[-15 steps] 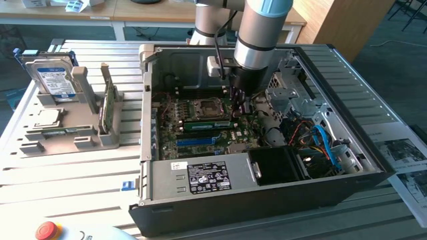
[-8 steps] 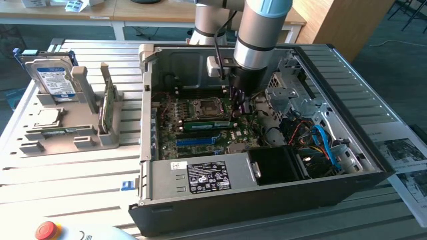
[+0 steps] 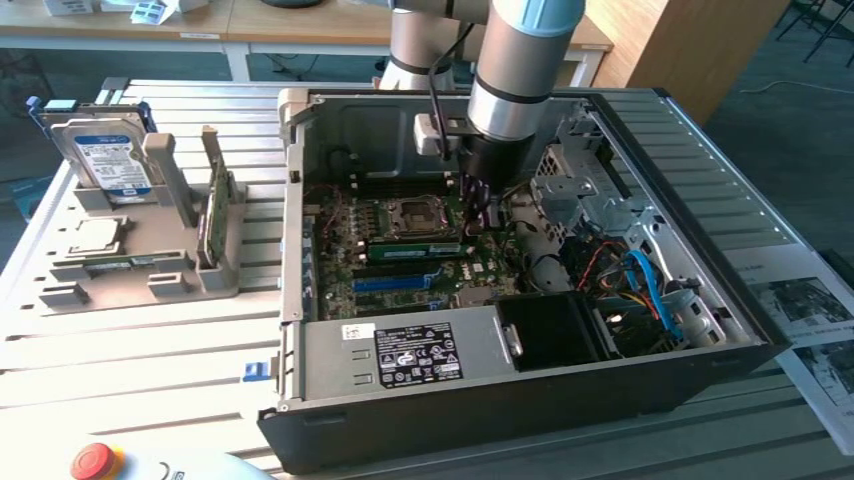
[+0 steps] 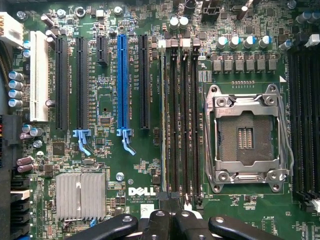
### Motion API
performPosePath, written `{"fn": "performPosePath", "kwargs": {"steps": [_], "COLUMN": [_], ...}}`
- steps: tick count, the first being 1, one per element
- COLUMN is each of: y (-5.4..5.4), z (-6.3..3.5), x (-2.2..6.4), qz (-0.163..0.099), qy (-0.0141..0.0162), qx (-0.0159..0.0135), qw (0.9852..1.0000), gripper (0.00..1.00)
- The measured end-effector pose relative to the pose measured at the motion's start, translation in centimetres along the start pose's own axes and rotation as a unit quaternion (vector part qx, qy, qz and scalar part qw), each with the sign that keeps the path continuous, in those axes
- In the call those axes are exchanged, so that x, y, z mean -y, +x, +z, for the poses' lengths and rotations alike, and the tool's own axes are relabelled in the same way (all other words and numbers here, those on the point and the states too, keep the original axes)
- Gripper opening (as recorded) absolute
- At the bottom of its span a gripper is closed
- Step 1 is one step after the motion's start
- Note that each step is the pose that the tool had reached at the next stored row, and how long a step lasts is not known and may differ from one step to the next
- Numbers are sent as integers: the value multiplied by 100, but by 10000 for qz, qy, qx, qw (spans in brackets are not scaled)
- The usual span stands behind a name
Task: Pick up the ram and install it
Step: 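Press down the ram until it locks into place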
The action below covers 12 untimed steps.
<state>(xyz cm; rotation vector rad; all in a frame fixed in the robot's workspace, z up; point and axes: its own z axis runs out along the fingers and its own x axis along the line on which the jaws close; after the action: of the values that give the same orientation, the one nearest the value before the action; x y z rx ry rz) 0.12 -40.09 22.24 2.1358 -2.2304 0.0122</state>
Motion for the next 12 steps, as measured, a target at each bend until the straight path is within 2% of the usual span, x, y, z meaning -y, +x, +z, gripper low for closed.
{"fn": "performPosePath", "kwargs": {"steps": [5, 12], "y": [-1, 4], "z": [-11, -88], "x": [0, -3], "qz": [0, 0], "qy": [1, 0], "qx": [7, 2], "qw": [10000, 10000], "gripper": [10, 10]}}
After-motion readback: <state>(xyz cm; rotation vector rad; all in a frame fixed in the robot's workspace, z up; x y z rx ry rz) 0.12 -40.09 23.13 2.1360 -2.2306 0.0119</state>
